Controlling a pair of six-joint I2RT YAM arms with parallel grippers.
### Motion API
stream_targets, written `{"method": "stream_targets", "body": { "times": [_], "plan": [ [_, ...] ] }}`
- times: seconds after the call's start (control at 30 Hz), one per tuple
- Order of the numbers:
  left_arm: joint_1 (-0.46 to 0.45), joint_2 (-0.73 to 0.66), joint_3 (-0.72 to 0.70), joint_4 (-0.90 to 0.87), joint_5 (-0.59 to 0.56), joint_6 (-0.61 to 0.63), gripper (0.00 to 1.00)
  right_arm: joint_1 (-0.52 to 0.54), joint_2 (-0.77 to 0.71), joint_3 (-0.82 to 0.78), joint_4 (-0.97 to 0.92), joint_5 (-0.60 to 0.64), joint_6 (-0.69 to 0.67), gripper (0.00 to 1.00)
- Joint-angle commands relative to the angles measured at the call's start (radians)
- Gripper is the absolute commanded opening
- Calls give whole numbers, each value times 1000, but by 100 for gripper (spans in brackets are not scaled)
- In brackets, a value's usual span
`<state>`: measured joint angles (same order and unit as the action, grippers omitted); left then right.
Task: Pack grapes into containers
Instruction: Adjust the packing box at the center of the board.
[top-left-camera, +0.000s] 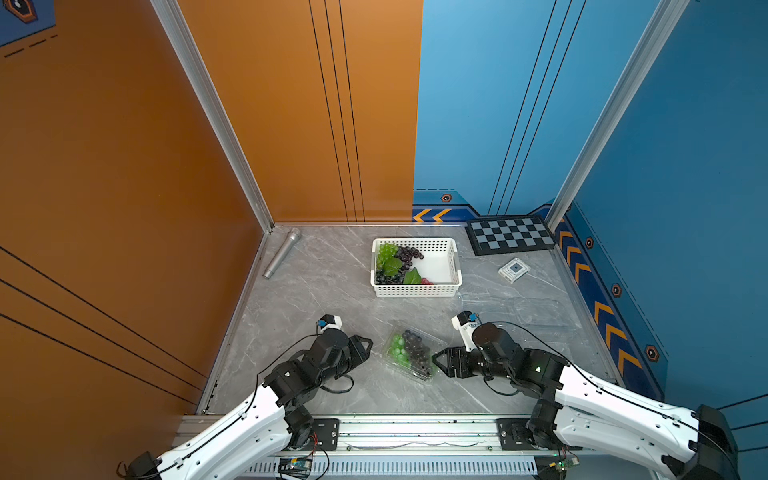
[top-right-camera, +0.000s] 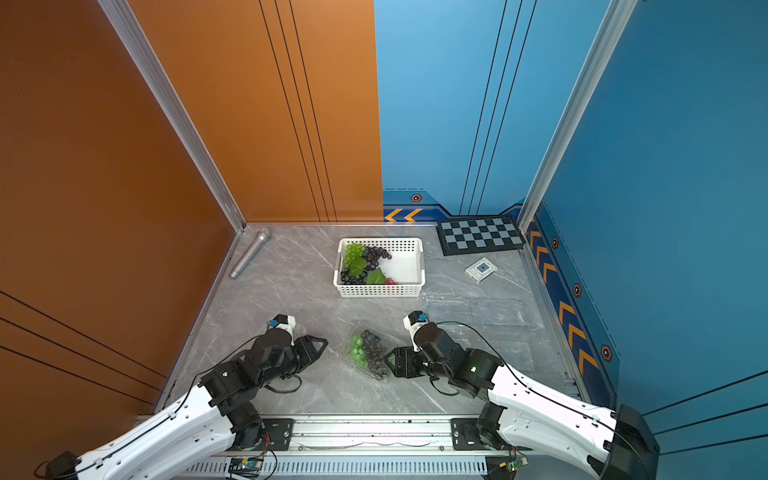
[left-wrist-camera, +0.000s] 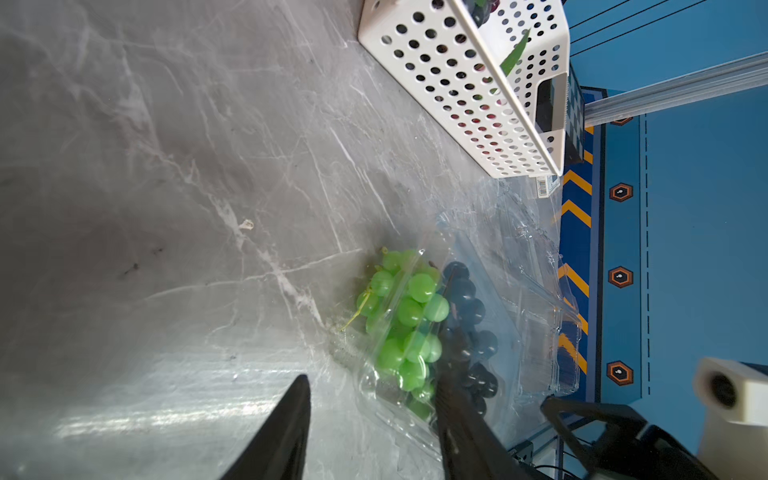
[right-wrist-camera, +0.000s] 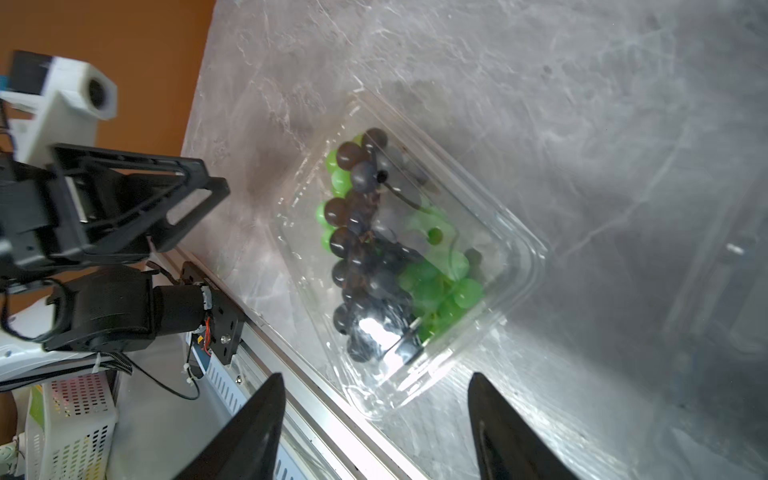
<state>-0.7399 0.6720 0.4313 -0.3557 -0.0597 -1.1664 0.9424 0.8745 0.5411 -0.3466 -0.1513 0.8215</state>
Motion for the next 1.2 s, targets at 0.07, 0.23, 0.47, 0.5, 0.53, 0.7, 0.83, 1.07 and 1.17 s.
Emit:
{"method": "stream_targets", "body": {
  "times": [0.07, 0.23, 0.47, 0.5, 0.53, 0.7, 0.83, 1.07, 1.17],
  "plan": [
    [3, 53, 92, -41, -59, 113, 51, -4, 25, -31, 34, 11, 53, 74],
    [3, 101, 164, -59, -72, 170, 51, -30, 120, -60, 181, -53, 59, 75],
    [5, 123, 217, -76, -81, 212, 52, -72, 235, -64, 350, -108, 62, 74],
    [7, 123, 223, -79, -85, 218, 52, -77, 254, -58, 366, -116, 57, 74],
    [8, 123, 228, -82, -90, 222, 52, -82, 276, -50, 379, -122, 50, 74],
    [14, 122, 241, -84, -100, 234, 53, -101, 407, 26, 441, -170, 5, 73],
    [15, 129, 242, -84, -92, 237, 53, -111, 527, 106, 493, -205, -35, 72],
    [15, 152, 245, -85, -88, 237, 54, -145, 739, 261, 589, -290, -71, 69],
    [17, 170, 246, -83, -85, 238, 54, -167, 808, 306, 639, -340, -67, 68]
  ]
}}
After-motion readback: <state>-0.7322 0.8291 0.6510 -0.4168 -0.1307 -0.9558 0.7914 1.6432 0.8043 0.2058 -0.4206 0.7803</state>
